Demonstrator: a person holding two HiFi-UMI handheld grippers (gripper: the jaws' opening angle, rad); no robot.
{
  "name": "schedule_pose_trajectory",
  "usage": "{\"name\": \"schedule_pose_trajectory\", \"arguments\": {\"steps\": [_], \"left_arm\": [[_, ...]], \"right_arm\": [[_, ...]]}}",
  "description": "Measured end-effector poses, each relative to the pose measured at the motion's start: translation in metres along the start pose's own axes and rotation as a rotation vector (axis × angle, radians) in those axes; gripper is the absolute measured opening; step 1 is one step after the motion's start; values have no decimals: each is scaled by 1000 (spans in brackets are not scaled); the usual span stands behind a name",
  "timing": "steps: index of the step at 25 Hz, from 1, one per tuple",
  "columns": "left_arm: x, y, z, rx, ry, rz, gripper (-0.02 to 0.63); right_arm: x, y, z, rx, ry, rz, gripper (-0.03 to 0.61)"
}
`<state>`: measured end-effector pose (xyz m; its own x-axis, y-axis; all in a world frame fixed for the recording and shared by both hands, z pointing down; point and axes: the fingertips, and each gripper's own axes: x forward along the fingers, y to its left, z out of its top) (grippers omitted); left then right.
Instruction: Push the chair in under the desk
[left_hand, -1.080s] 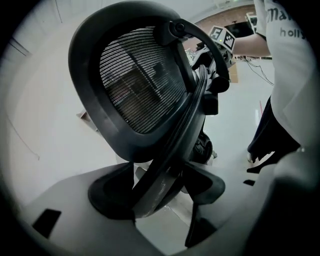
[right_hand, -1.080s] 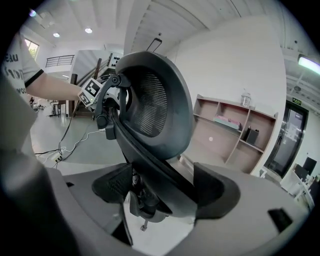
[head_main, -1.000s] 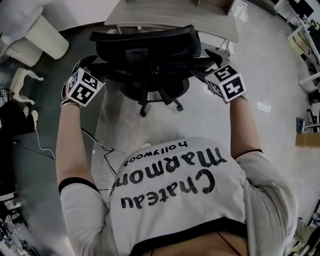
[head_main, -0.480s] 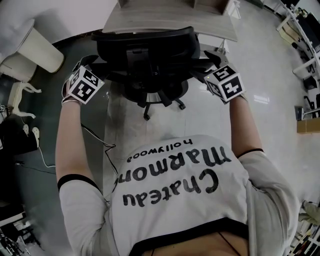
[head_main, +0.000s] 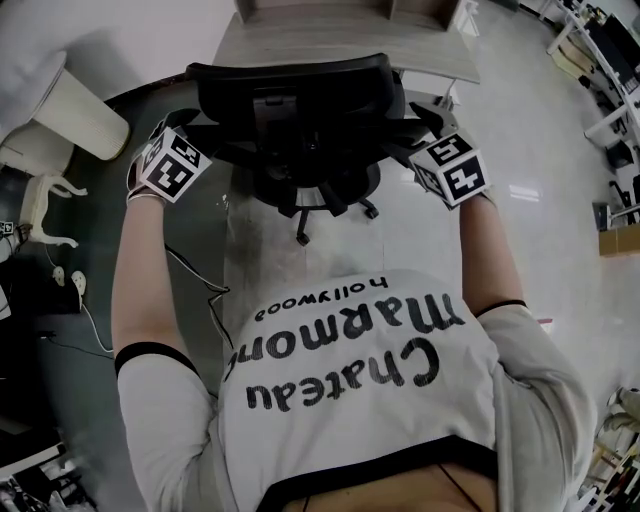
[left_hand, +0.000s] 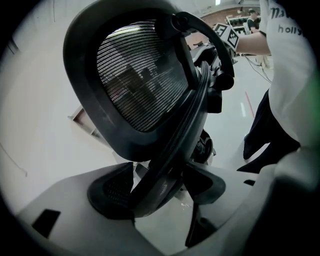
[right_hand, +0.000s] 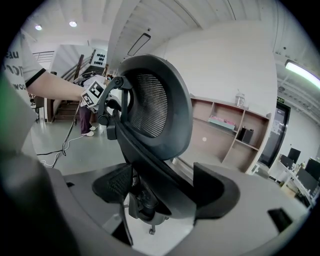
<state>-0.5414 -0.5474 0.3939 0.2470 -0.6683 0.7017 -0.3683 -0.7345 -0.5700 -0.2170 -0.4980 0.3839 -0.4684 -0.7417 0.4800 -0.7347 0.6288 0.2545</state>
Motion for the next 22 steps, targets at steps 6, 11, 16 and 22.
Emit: {"name": "schedule_pose_trajectory", "arguments": {"steps": [6, 11, 16, 22], "left_arm": [[4, 3, 1, 11, -1, 32, 302], [6, 4, 2, 30, -20, 38, 302], [8, 5, 1, 38, -22, 18, 304], [8, 3, 1, 39, -28, 4, 302]], "right_arm": [[-1, 2, -2, 11, 12, -4, 377], [0, 2, -5, 26, 34, 1, 379], [3, 2, -6, 33, 45, -2, 388], [3, 2, -7, 38, 65, 0, 388]]}}
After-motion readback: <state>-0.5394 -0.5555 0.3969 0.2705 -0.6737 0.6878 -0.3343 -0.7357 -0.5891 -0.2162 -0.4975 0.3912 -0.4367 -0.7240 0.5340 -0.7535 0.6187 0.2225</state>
